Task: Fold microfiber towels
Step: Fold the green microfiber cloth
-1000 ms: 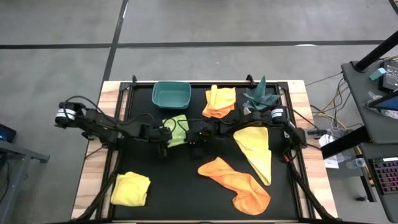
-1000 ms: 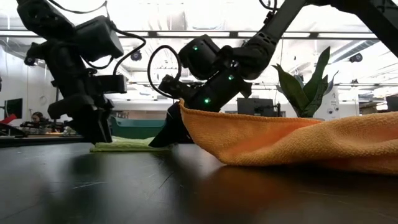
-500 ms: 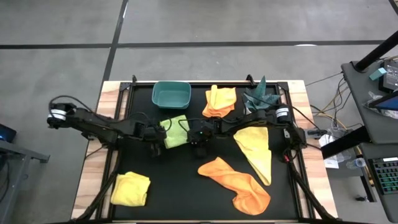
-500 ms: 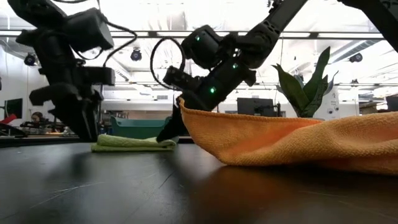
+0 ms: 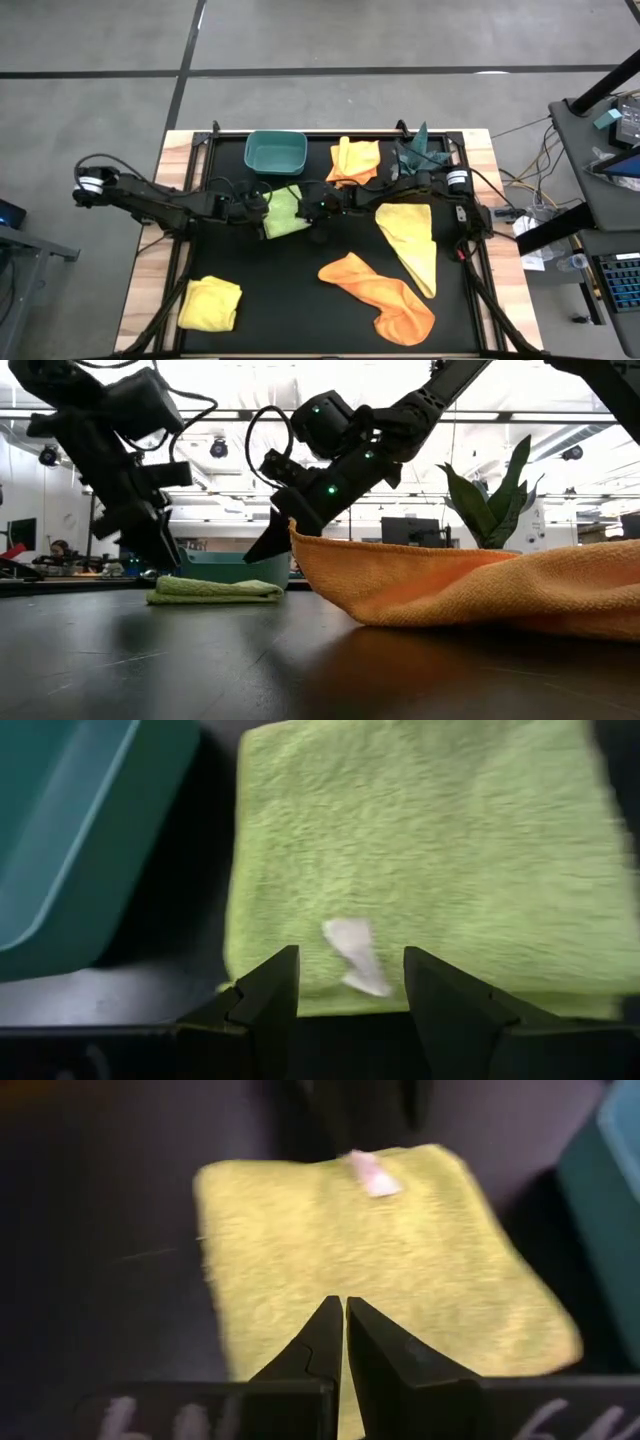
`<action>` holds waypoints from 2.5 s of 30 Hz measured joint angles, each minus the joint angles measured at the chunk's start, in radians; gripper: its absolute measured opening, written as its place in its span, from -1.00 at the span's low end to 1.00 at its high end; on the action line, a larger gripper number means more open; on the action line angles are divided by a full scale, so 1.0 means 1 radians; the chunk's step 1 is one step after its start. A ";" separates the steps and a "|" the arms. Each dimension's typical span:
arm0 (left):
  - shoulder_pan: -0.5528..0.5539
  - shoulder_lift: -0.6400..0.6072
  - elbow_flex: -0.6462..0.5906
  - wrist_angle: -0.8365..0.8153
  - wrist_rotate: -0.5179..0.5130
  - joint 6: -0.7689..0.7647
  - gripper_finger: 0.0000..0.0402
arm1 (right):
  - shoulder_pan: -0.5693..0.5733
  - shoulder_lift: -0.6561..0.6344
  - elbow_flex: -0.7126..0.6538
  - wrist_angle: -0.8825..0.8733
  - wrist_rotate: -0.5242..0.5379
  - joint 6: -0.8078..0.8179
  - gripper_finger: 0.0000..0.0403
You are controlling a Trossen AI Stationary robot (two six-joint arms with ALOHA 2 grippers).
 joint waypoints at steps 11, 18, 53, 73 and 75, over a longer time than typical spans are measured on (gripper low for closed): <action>0.036 0.173 0.001 0.037 -0.035 0.000 -0.17 | -0.033 0.056 0.004 0.006 0.001 -0.004 -0.94; 0.037 0.149 0.023 -0.046 -0.022 0.004 -0.17 | -0.033 0.050 0.003 -0.090 0.002 -0.015 -0.94; -0.066 0.062 0.197 0.042 0.193 -0.087 -0.17 | -0.022 -0.115 -0.015 -0.353 0.002 -0.104 -0.94; -0.114 0.116 0.211 -0.009 0.283 -0.267 -0.17 | -0.022 -0.212 -0.044 -0.547 0.003 -0.080 -0.94; -0.114 0.145 0.211 -0.002 0.283 -0.281 -0.17 | -0.022 -0.212 -0.044 -0.531 0.003 -0.081 -0.94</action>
